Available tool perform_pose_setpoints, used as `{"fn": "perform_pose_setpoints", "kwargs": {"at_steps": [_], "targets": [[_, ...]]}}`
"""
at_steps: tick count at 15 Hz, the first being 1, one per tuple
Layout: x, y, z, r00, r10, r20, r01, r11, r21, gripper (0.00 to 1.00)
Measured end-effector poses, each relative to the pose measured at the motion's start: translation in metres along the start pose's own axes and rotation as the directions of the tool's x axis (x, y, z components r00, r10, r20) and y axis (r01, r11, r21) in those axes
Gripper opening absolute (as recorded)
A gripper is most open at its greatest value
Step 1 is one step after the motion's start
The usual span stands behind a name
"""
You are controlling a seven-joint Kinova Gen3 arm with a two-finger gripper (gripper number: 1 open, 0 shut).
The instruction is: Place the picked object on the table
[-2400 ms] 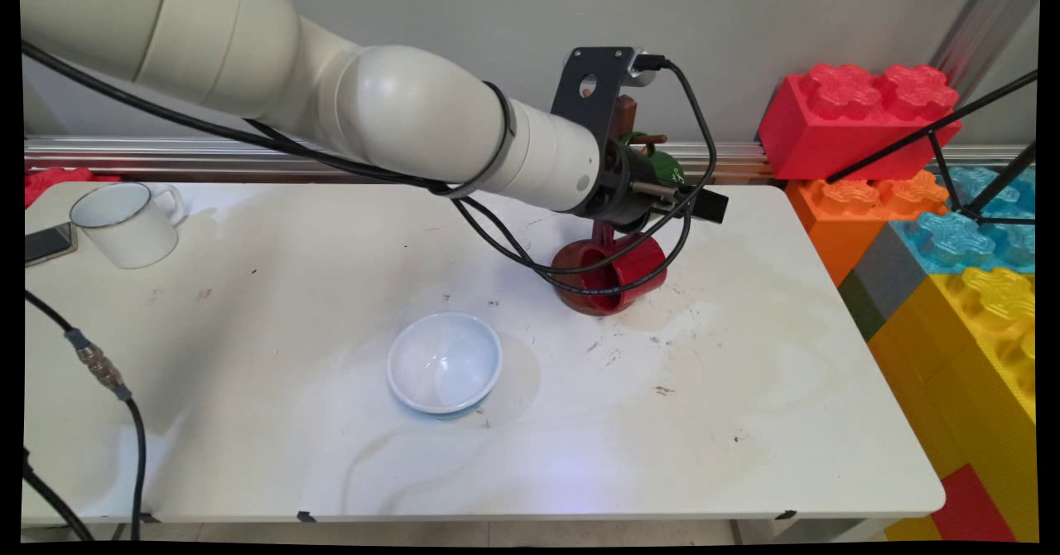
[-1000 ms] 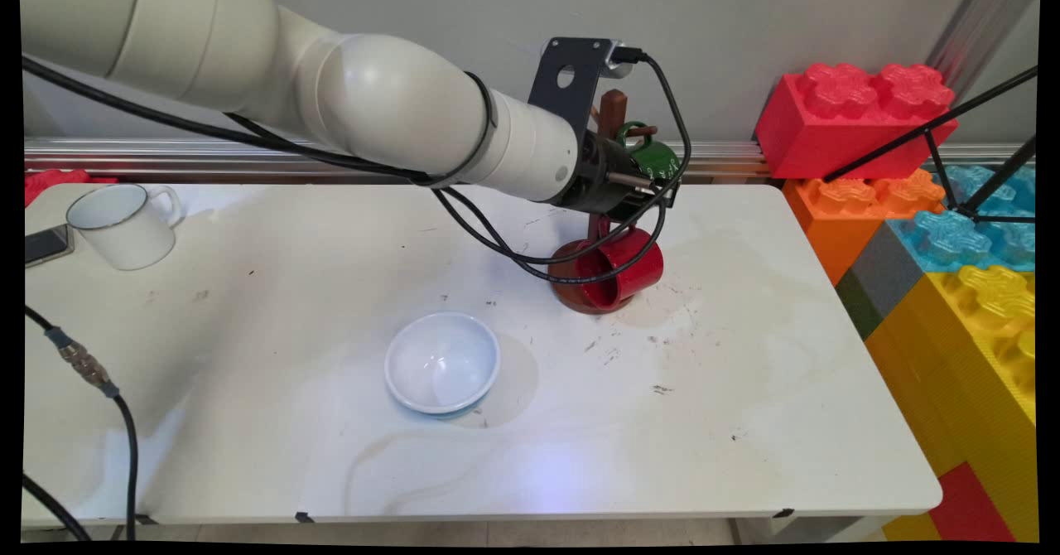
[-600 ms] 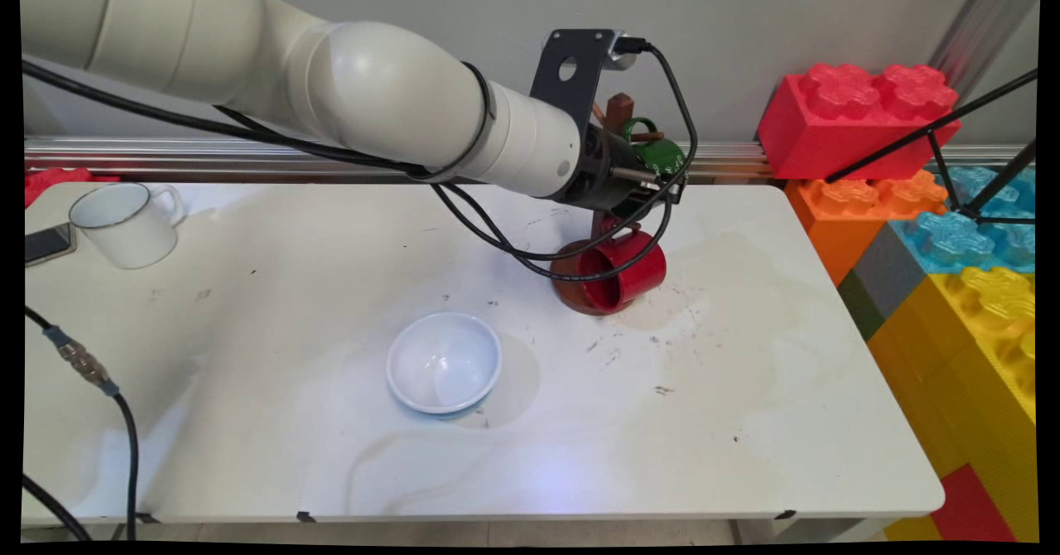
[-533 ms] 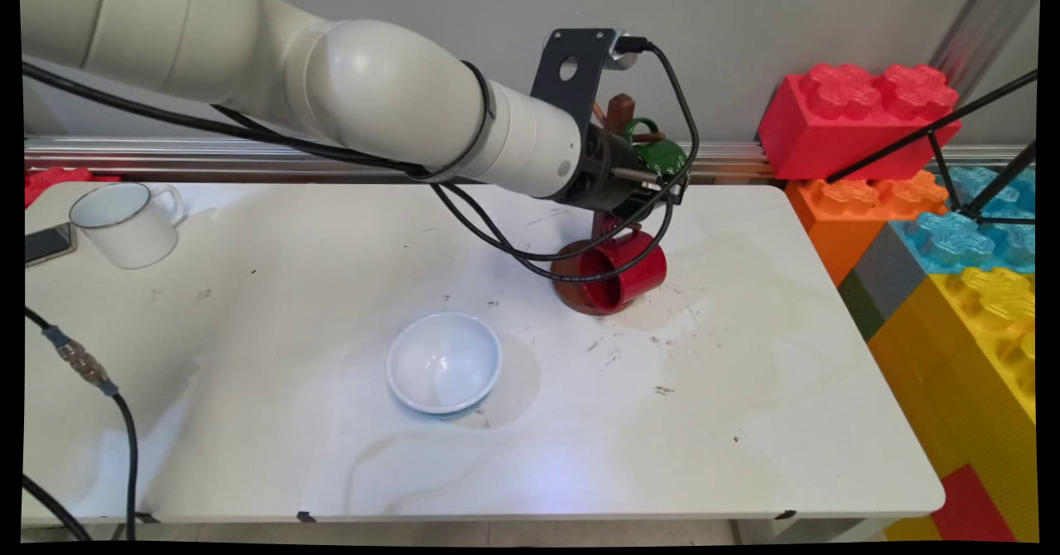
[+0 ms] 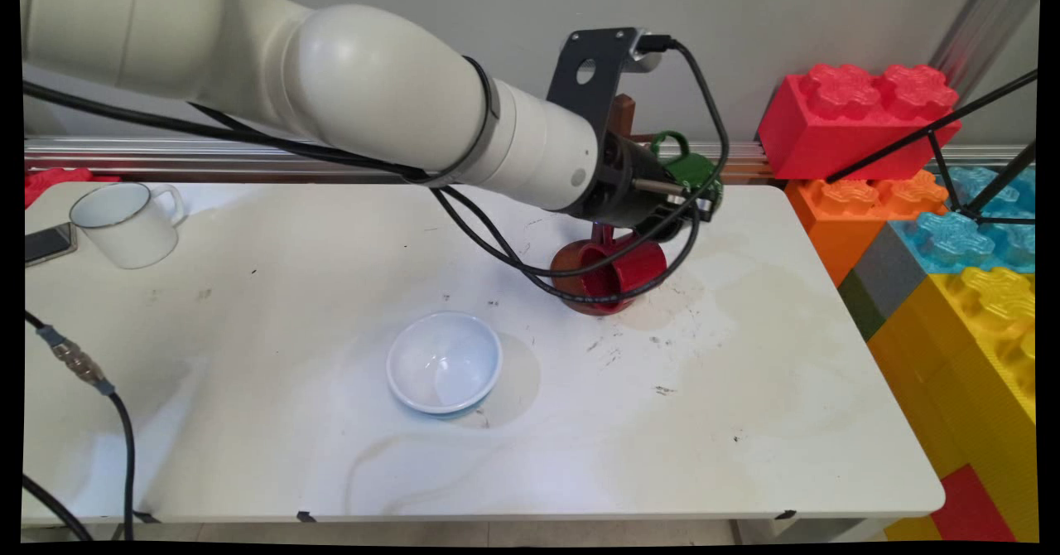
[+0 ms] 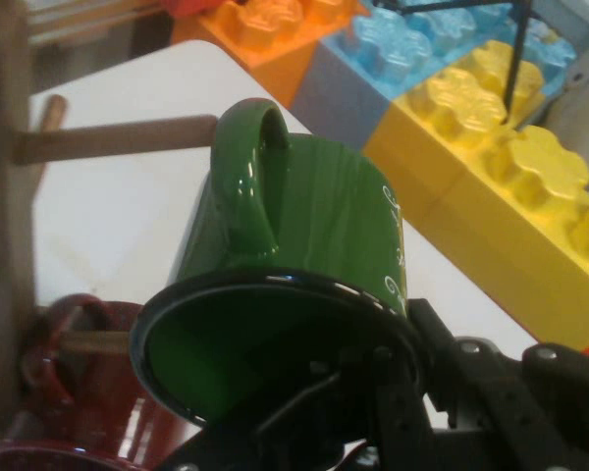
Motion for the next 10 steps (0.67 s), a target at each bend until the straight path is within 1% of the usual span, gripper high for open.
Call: {"fn": "perform_pose_setpoints", "kwargs": {"at_steps": [2,5,8,10], "targets": [[0.000,0.010,-0.004,1.000,0.003,0.005,-0.003,1.000,-0.031,0.00],[0.001,0.021,-0.009,1.000,0.011,0.013,-0.010,0.998,-0.068,0.00],[0.000,0.028,-0.018,0.999,0.036,0.033,-0.032,0.995,-0.094,0.00],[0.001,0.029,-0.024,0.997,0.060,0.049,-0.055,0.994,-0.099,0.00]]}}
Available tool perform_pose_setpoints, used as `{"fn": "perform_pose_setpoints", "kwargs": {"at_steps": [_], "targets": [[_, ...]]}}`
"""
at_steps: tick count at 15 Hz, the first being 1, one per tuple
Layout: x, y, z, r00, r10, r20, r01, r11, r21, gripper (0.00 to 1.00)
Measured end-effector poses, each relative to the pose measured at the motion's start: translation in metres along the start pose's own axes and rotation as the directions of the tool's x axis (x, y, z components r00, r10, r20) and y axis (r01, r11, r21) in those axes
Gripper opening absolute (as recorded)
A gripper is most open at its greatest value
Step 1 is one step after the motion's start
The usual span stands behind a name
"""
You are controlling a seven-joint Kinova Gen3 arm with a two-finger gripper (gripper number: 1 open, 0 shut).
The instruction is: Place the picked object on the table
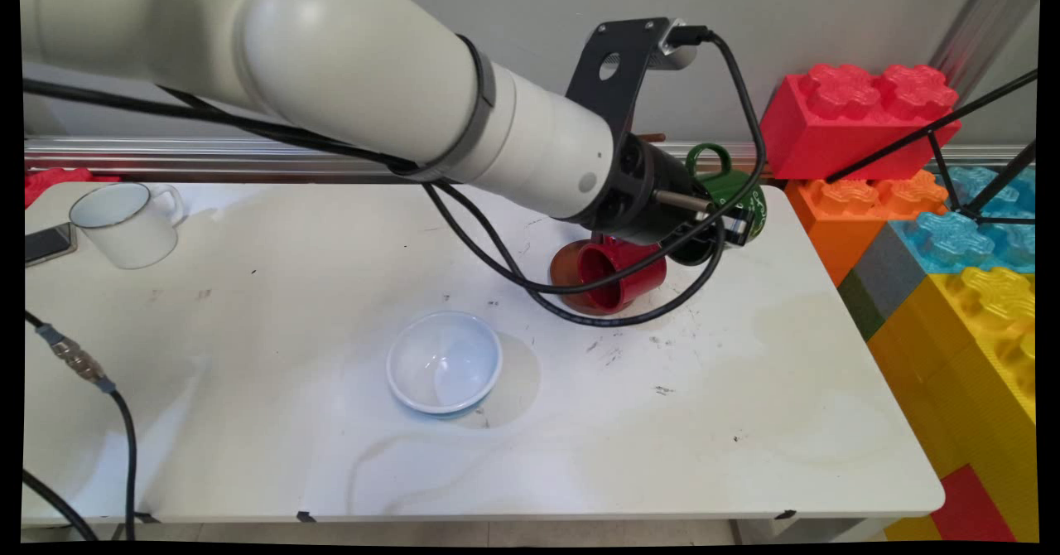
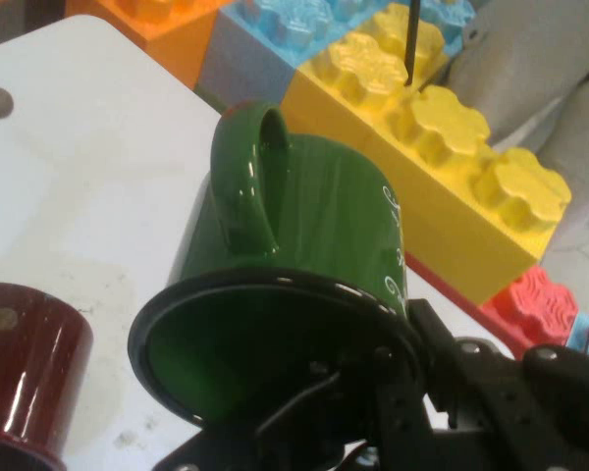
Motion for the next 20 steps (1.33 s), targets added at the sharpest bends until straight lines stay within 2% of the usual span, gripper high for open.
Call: {"fn": "perform_pose_setpoints", "kwargs": {"at_steps": [3,7,12,16,17,19,20], "targets": [[0.003,-0.002,-0.011,0.998,0.051,0.044,-0.051,0.999,0.001,0.00],[0.014,-0.007,-0.033,0.982,0.141,0.126,-0.143,0.990,0.002,0.00],[0.031,-0.007,-0.060,0.943,0.238,0.233,-0.242,0.970,-0.013,0.00],[0.045,0.002,-0.079,0.892,0.316,0.324,-0.321,0.946,-0.040,0.00],[0.047,0.006,-0.084,0.873,0.341,0.350,-0.342,0.938,-0.059,0.00],[0.049,0.019,-0.094,0.825,0.405,0.393,-0.386,0.913,-0.130,0.00],[0.050,0.023,-0.097,0.809,0.425,0.406,-0.401,0.904,-0.147,0.00]]}}
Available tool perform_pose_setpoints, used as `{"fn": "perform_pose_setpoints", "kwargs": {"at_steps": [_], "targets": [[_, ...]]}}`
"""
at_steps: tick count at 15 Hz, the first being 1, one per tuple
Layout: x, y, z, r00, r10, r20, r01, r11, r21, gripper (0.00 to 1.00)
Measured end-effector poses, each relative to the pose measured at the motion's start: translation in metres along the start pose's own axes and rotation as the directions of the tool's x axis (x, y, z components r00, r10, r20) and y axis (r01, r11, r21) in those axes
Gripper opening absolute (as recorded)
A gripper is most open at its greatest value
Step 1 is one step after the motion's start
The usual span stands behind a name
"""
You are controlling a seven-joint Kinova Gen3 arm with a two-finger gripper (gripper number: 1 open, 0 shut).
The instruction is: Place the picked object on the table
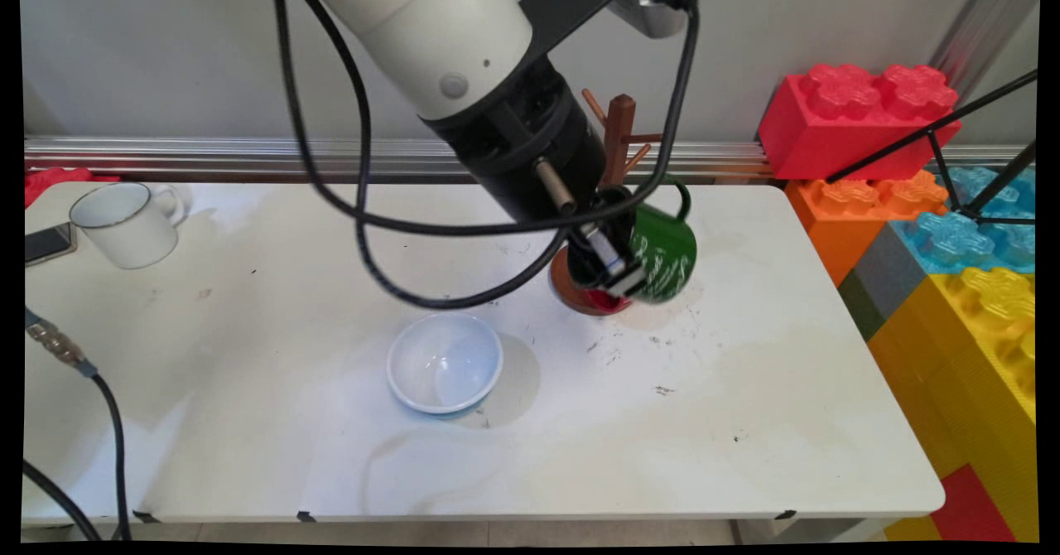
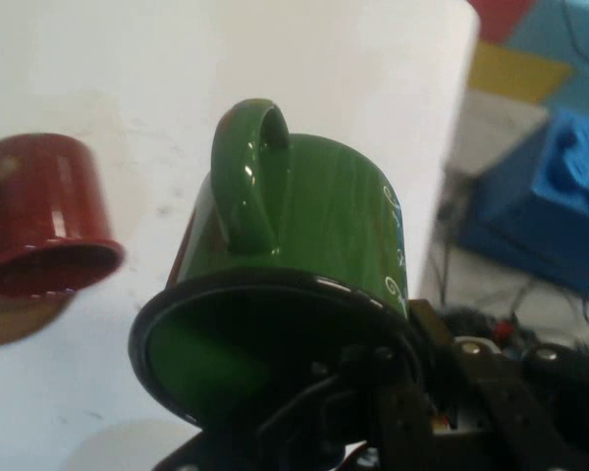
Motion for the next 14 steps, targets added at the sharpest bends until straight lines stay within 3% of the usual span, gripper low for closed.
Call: {"fn": "perform_pose_setpoints", "kwargs": {"at_steps": [3,6,9,14], "targets": [[0.001,0.004,-0.014,0.992,0.078,0.099,-0.080,0.997,0.019,0.00],[0.000,-0.003,-0.018,0.974,0.136,0.183,-0.144,0.989,0.031,0.00],[-0.001,-0.008,-0.016,0.957,0.170,0.235,-0.184,0.982,0.037,0.00],[-0.007,-0.022,-0.001,0.912,0.257,0.321,-0.286,0.957,0.045,0.00]]}}
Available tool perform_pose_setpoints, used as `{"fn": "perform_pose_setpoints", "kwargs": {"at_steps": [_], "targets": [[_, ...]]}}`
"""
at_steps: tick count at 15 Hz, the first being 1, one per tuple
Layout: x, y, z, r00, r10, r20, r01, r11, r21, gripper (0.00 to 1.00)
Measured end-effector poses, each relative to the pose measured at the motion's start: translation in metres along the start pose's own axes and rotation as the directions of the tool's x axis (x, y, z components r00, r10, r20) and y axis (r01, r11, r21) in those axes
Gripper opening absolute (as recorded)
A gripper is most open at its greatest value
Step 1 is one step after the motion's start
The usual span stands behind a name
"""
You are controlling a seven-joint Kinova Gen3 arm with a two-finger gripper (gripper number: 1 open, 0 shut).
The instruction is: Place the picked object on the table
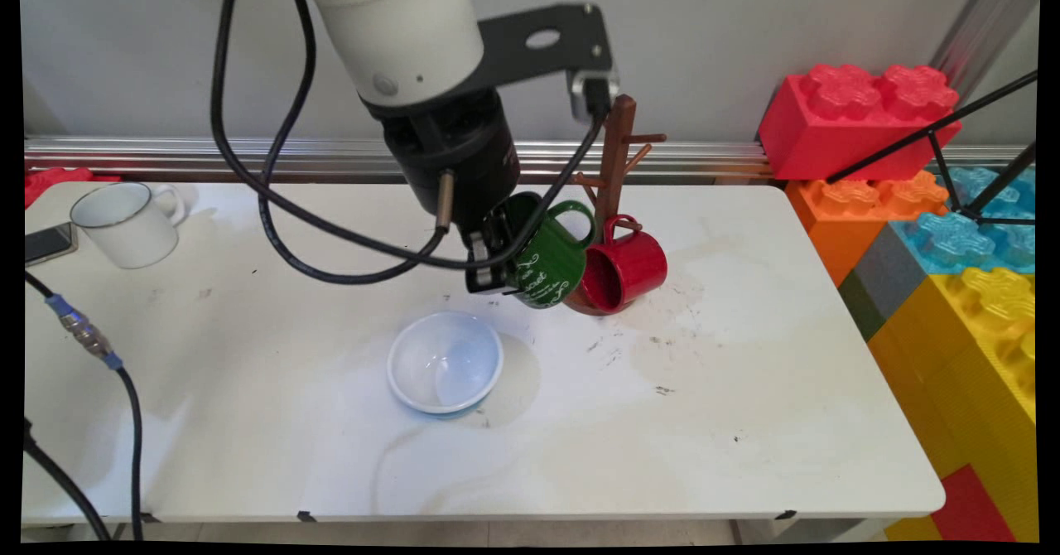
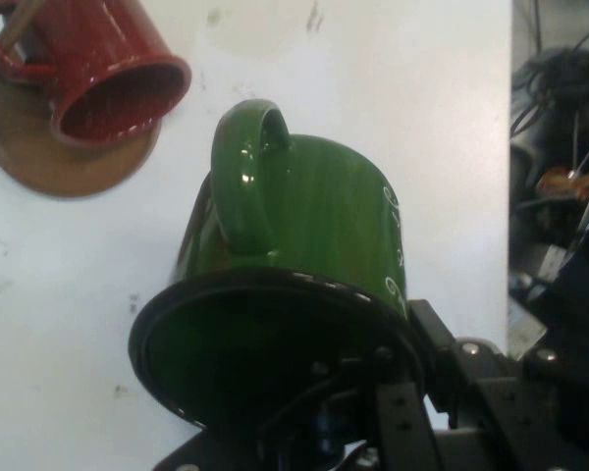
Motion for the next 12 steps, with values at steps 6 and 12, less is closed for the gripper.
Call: {"fn": "perform_pose_setpoints", "kwargs": {"at_steps": [6,12], "targets": [[-0.003,-0.003,0.035,0.993,0.095,0.064,-0.097,0.995,0.020,0.00],[0.001,0.001,0.079,0.982,0.155,0.112,-0.159,0.987,0.029,0.00]]}}
